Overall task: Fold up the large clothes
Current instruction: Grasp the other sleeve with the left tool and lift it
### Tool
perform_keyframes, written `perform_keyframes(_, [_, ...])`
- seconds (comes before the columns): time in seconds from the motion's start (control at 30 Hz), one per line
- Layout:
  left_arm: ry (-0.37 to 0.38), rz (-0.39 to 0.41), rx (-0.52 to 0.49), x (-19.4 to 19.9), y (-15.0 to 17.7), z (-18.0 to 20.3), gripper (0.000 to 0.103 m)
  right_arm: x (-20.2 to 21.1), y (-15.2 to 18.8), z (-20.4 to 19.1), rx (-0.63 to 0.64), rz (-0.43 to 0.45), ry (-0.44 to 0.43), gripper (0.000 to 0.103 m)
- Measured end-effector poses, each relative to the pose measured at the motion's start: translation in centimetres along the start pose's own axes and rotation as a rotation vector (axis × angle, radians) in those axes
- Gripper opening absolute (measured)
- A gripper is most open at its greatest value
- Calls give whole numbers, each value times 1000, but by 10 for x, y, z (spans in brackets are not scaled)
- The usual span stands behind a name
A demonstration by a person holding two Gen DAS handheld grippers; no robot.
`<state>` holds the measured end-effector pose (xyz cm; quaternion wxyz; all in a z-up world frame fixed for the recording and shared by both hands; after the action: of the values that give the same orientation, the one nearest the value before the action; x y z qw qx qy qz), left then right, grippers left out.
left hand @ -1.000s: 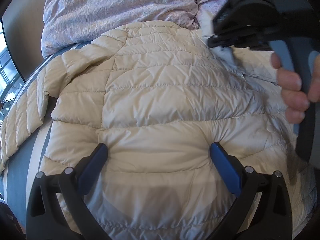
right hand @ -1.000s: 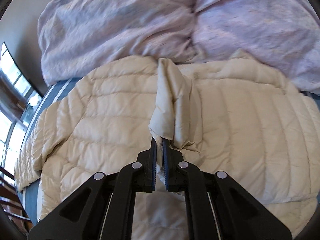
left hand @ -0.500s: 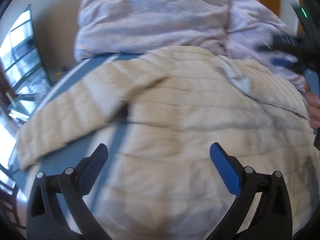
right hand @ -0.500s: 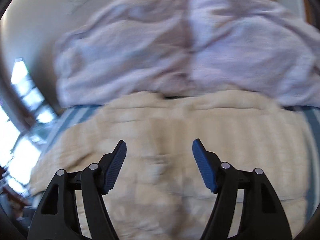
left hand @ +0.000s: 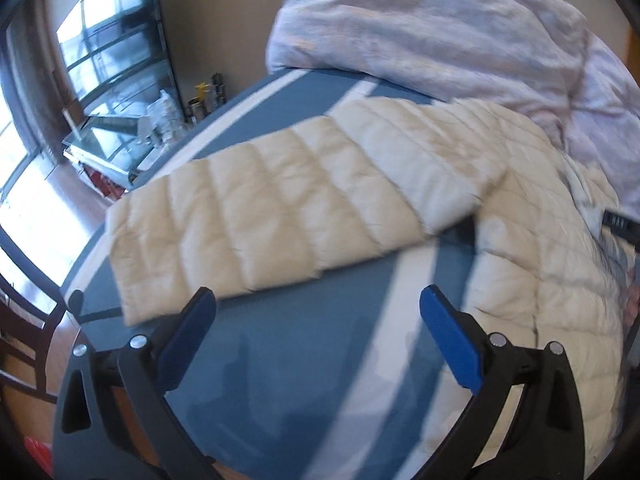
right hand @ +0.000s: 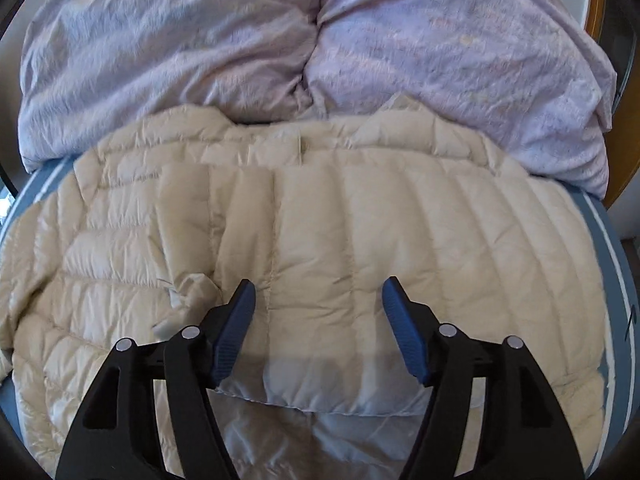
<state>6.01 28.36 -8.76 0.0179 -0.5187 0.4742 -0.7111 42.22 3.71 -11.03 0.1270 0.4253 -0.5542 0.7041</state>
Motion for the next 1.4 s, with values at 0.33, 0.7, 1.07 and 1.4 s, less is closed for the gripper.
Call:
perform_keyframes(0.33, [-135, -8, 52, -4, -16, -72, 101, -9, 13, -15, 56, -8, 57, 89])
perform_keyframes(0.7, [-168, -73, 175, -11, -15, -126, 101, -14, 13, -8, 14, -8, 14, 95])
perform_keyframes(1.07, [-173, -129, 258, -28, 2, -142, 81, -12, 13, -9, 5, -1, 1, 95])
perform_keyframes(1.4, [-183, -107, 242, -35, 3, -120, 37, -13, 13, -9, 2, 1, 1, 95])
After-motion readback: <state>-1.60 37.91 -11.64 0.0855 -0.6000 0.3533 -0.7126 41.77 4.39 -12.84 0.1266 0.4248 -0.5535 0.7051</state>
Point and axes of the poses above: each gripper's, at about its wrist camera, not at the fingertips, and x roughly against the way its jaws point, z to its right, y to its underside, the point moved 6 cm from there along -x, roughly the way its jaws point, and after that the axes turned 8 degrees about z, right-handed, at the moved point
